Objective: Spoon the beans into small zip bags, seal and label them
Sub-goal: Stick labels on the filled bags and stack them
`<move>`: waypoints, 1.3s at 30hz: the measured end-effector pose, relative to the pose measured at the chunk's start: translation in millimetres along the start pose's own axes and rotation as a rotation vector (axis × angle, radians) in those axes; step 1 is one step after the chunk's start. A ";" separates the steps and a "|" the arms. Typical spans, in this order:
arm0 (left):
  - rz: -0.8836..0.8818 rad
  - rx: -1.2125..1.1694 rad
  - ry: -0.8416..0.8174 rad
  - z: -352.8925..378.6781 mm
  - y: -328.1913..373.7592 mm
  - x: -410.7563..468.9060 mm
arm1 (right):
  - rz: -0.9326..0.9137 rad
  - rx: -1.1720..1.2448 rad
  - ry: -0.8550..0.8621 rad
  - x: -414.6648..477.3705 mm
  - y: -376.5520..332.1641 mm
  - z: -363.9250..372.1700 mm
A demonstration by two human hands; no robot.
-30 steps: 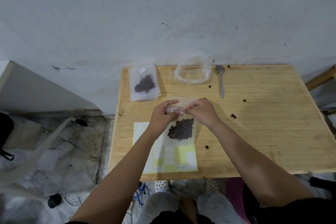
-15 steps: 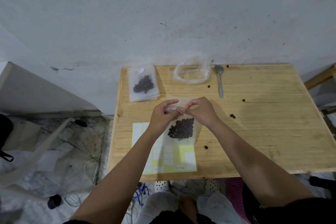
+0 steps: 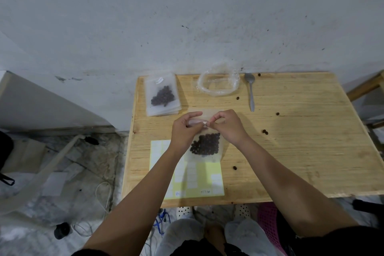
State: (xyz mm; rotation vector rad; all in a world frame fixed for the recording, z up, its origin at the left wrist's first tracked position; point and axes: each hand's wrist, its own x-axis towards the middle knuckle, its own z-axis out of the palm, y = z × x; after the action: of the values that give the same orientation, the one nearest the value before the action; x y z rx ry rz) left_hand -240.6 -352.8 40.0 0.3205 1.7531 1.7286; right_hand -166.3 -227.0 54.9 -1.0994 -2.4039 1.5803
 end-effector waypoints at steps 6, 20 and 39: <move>-0.003 -0.009 0.009 0.0 4.4 -0.3 | -0.005 0.011 0.005 2.5 0.9 2.1; 0.074 0.024 0.040 -6.0 14.6 -0.2 | -0.045 0.217 0.101 -2.3 -24.7 2.4; 0.173 0.031 0.250 -66.2 49.5 36.8 | -0.153 0.258 0.141 34.9 -73.2 33.6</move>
State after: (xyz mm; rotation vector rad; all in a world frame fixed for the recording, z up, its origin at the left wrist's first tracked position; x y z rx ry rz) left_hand -320.9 -379.1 72.4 0.2875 1.9814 1.9344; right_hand -244.6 -248.6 88.1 -0.9223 -2.0696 1.6443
